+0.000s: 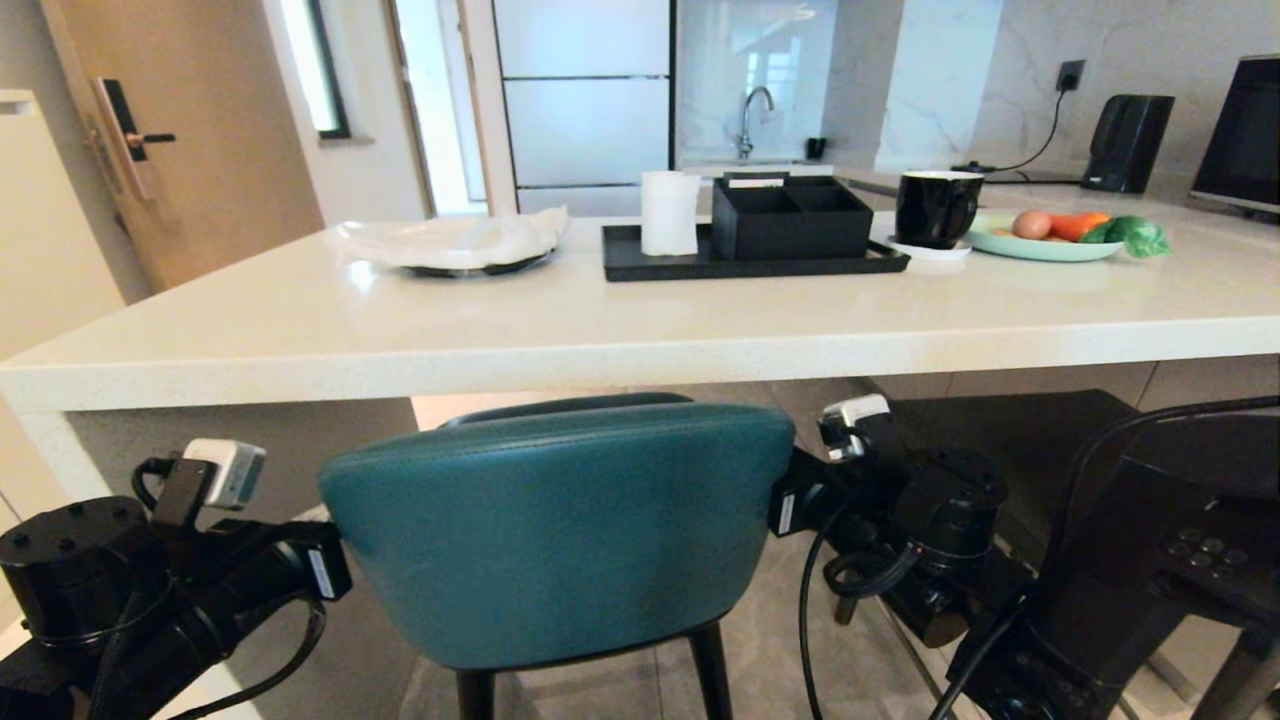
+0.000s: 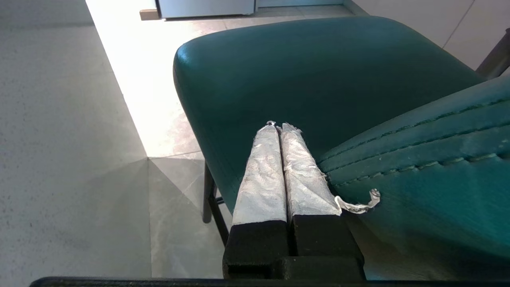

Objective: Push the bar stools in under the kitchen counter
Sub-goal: Pull the blue chair out from under the dining table

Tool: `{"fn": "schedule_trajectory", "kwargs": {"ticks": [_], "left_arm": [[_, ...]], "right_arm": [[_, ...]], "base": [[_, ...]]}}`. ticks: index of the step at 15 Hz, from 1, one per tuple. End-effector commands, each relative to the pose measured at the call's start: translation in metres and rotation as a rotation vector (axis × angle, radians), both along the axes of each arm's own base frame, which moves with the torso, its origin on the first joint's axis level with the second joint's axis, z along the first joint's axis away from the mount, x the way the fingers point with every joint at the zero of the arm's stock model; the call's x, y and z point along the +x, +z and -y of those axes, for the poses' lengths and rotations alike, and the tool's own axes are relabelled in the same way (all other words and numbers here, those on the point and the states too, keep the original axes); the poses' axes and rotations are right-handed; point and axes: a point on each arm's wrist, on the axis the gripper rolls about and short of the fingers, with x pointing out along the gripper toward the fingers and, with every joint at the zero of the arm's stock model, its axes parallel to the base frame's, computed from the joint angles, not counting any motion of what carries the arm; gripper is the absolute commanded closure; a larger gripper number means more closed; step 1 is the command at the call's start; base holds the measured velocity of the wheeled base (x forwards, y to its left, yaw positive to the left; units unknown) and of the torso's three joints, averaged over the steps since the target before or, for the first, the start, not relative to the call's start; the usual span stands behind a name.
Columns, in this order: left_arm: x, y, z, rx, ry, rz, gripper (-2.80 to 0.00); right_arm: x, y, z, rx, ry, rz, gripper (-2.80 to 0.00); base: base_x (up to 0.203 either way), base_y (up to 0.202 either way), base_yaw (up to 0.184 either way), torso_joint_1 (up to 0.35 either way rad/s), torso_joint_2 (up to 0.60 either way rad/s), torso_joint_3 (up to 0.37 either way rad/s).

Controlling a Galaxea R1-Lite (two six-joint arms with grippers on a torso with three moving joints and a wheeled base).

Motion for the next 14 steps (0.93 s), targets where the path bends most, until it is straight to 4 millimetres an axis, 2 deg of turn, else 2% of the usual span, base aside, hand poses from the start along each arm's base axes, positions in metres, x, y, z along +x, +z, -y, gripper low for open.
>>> {"fn": "schedule_trajectory", "kwargs": {"ticks": [1, 8, 14], "left_arm": [[0.0, 0.001, 0.0, -0.003, -0.004, 0.007, 0.0], [-0.001, 0.002, 0.0, -0.002, -0.004, 0.011, 0.0], [0.0, 0.002, 0.0, 0.003, 0.02, 0.011, 0.0]], "right_arm": [[-0.002, 0.002, -0.002, 0.008, 0.011, 0.011, 0.0], [-0.016, 0.005, -0.018, 0.007, 0.05, 0.018, 0.0], [-0.018, 0.007, -0.018, 0.01, 0.053, 0.021, 0.0]], "base": [[0.0, 0.0, 0.0, 0.0, 0.0, 0.0], [0.0, 0.0, 0.0, 0.0, 0.0, 0.0], [0.0, 0.0, 0.0, 0.0, 0.0, 0.0]]}}
